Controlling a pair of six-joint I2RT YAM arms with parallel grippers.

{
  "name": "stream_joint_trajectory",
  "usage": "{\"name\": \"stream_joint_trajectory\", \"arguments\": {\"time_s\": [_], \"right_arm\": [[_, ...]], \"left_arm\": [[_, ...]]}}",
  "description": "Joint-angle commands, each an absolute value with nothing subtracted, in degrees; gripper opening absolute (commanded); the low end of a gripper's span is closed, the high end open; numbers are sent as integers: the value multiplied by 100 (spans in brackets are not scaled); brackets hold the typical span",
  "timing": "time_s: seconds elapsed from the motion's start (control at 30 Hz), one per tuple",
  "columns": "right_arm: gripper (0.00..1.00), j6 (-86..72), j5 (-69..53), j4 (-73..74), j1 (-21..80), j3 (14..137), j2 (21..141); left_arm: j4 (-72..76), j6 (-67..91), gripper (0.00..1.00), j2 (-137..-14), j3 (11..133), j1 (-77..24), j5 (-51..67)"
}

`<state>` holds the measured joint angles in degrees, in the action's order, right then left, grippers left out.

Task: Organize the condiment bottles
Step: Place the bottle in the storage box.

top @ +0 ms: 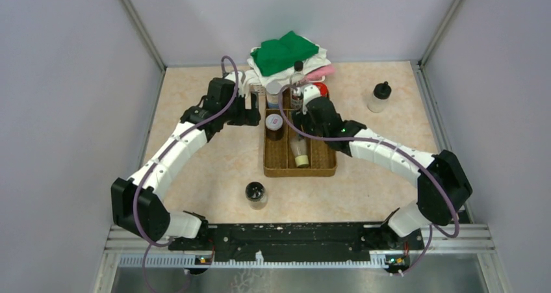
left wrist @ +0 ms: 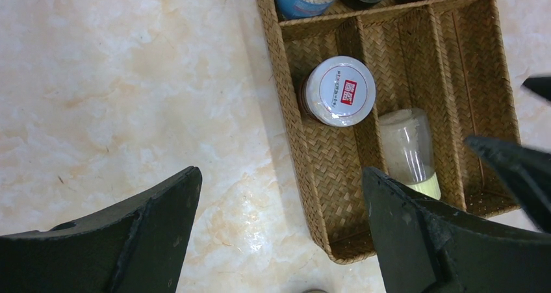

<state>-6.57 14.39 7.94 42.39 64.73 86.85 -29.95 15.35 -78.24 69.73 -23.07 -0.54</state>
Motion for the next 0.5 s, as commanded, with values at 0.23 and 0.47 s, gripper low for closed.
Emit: {"name": "stream_joint_trajectory", "arguments": {"time_s": [0.23, 0.47], "right_arm": [[59, -1583, 803, 1939, 4933, 5648, 7632], [60, -1938, 790, 2240, 5454, 5680, 7632]], "left_arm": [[-2702, 1686, 99, -7551, 6804, -2320, 224], [-2687, 1707, 83, -7609, 6859, -2326, 429]]}}
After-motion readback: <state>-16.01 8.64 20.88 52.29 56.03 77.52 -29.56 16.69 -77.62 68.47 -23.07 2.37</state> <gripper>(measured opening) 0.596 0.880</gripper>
